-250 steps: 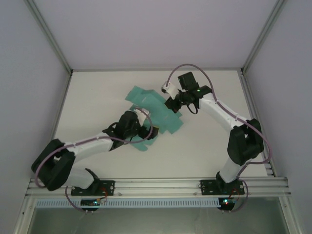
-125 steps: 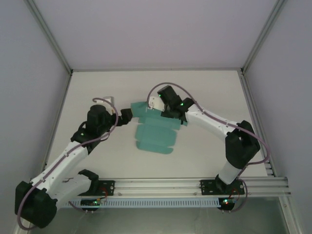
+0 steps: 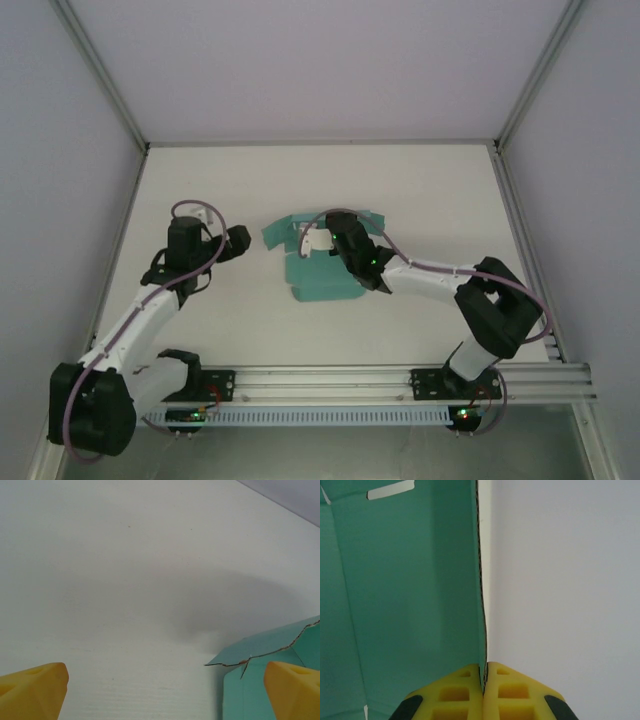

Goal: Assemble paper box

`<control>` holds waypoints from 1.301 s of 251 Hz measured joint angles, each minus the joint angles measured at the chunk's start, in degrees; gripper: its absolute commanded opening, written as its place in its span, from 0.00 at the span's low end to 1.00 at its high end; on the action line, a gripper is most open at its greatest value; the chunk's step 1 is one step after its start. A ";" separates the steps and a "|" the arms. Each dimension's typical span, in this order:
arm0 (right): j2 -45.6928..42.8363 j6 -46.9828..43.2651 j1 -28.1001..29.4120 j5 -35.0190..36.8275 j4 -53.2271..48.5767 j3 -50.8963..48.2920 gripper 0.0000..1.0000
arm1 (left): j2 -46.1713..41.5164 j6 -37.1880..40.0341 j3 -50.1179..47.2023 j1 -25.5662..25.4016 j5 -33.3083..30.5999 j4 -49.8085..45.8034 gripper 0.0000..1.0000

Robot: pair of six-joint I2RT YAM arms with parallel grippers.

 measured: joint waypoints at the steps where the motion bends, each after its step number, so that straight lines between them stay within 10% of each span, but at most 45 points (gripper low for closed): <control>1: 0.00 -0.11 0.00 0.00 0.26 -0.09 0.01 | 0.07 0.00 0.00 0.00 0.11 0.00 1.00; 73: 5.90 -6.86 0.79 0.44 18.27 -6.19 0.01 | 9.70 6.47 2.60 0.04 11.21 2.75 1.00; 326: 18.03 -12.55 -0.11 1.16 41.66 -9.94 0.00 | 31.41 6.05 15.98 0.70 6.23 5.57 0.97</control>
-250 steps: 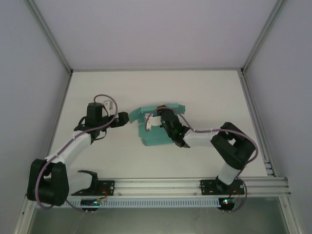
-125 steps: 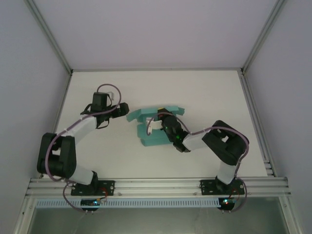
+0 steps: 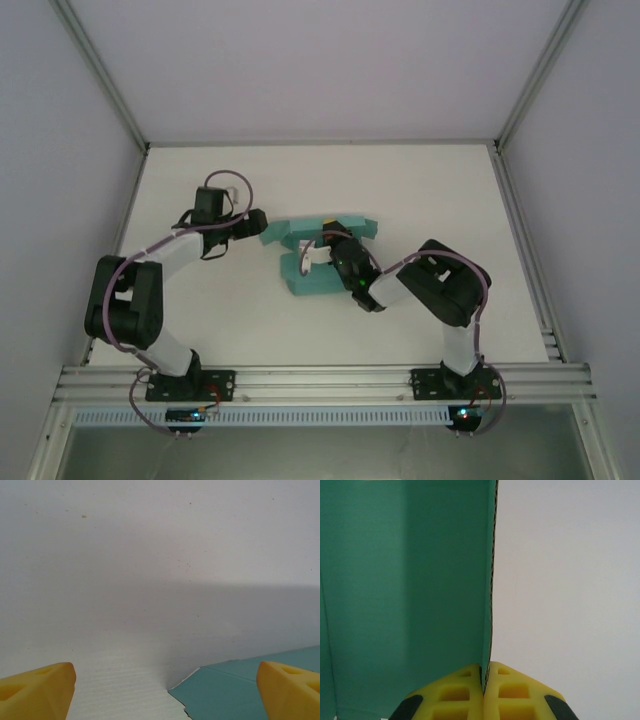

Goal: Assemble paper box

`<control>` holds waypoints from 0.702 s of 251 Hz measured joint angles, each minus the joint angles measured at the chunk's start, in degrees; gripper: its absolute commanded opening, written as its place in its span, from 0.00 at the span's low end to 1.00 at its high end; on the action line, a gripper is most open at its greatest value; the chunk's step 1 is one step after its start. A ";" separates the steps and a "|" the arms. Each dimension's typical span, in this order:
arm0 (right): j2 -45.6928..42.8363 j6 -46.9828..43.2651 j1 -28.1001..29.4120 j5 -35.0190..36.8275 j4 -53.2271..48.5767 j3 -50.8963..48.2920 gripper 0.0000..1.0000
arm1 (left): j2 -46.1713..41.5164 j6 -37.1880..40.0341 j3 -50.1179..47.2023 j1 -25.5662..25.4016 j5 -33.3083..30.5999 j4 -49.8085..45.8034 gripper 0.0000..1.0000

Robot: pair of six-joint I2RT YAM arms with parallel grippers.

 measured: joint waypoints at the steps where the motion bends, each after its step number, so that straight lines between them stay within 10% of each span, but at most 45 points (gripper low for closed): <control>1: 0.00 0.00 0.00 0.00 0.00 0.02 0.00 | -0.02 0.02 0.00 0.02 0.00 0.00 0.97; 92: -1.16 0.52 0.09 0.17 -1.95 0.02 0.00 | 1.14 1.16 2.01 2.99 -6.99 -3.08 0.95; 176: -3.06 2.36 0.33 0.61 -5.03 0.11 0.00 | 5.92 7.91 1.22 -0.24 8.39 1.38 0.67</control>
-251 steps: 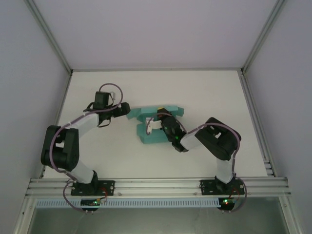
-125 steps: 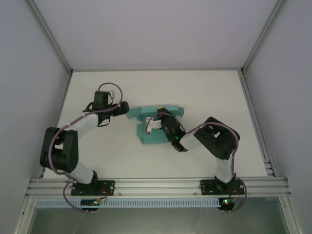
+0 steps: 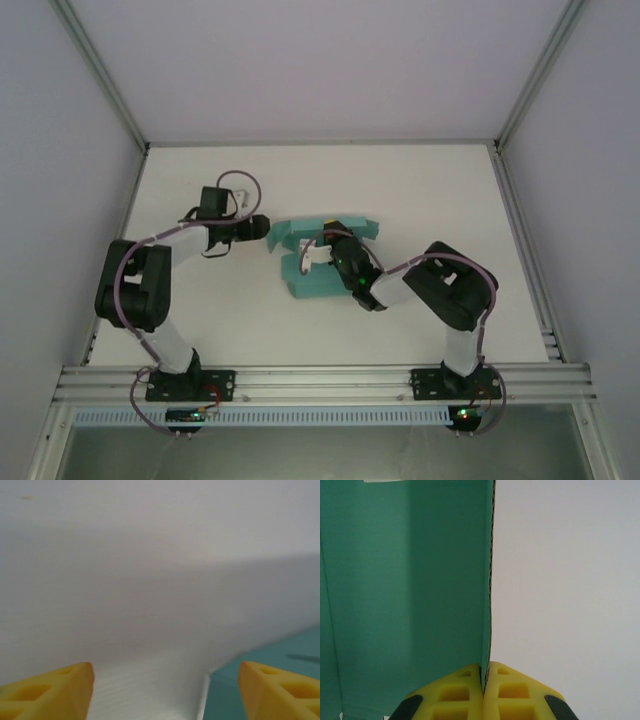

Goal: Assemble paper box

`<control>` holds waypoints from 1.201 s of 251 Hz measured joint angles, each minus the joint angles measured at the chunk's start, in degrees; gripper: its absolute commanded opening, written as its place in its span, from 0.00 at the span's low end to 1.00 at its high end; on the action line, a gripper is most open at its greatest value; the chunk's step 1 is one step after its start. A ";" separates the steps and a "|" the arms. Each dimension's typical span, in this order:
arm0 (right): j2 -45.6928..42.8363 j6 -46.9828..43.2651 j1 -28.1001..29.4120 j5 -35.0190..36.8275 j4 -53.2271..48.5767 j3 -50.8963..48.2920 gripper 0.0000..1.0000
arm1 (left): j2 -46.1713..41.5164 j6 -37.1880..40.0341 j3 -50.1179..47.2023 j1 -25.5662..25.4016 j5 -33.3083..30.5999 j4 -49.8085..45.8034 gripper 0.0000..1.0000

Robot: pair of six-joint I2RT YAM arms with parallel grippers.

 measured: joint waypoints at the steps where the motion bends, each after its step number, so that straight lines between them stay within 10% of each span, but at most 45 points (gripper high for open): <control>1: -0.02 0.02 0.00 0.00 -0.02 0.00 0.00 | -0.09 -0.04 -0.15 -0.02 0.17 0.09 0.66; 158: -1.79 2.73 0.20 2.60 -5.20 0.00 0.00 | -7.89 3.63 -13.35 -9.77 1.73 18.99 0.59; 301: -2.73 8.59 -2.03 2.05 -16.68 4.50 0.00 | -1.22 -8.28 0.63 -10.95 1.57 6.78 0.57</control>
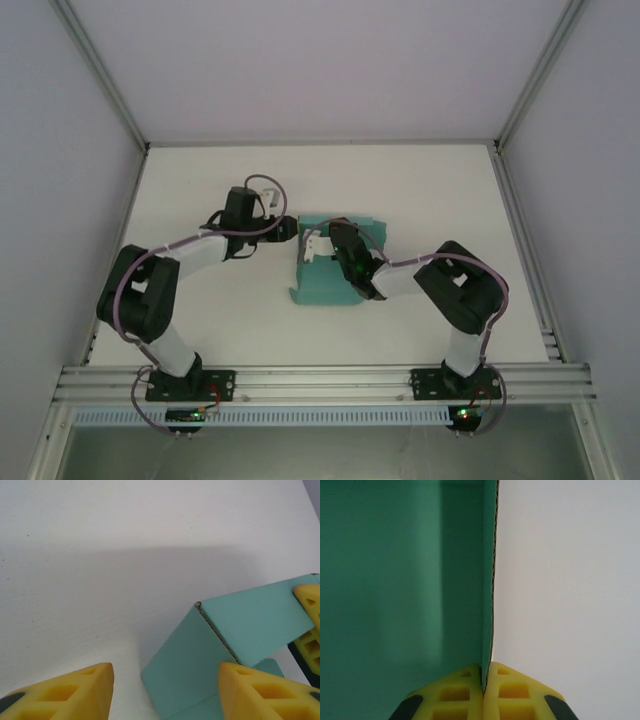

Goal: Assemble paper box

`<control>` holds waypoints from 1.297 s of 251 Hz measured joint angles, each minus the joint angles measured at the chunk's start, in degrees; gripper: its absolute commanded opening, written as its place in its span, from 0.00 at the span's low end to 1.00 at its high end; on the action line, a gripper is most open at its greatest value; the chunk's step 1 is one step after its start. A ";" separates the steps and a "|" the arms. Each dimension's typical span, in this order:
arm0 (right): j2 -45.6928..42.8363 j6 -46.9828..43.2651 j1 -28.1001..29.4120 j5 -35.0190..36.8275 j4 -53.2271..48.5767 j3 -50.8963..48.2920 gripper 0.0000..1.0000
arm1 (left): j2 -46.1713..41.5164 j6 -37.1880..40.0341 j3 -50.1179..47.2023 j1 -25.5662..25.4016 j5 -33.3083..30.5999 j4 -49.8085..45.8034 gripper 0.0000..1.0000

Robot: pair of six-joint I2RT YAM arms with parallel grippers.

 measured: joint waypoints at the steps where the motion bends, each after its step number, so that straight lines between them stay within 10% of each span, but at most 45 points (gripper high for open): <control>1: 0.00 0.00 0.00 0.00 0.00 0.00 0.00 | 0.07 0.02 0.04 0.00 -0.04 -0.09 0.57; 192: -1.92 1.70 -0.37 -0.42 -0.61 -1.64 0.00 | -2.01 1.62 -15.74 -6.49 -0.74 10.84 0.52; 325: -3.89 3.23 0.52 -0.63 -5.18 0.24 0.00 | -29.86 -0.98 -21.84 -6.62 -21.31 0.35 1.00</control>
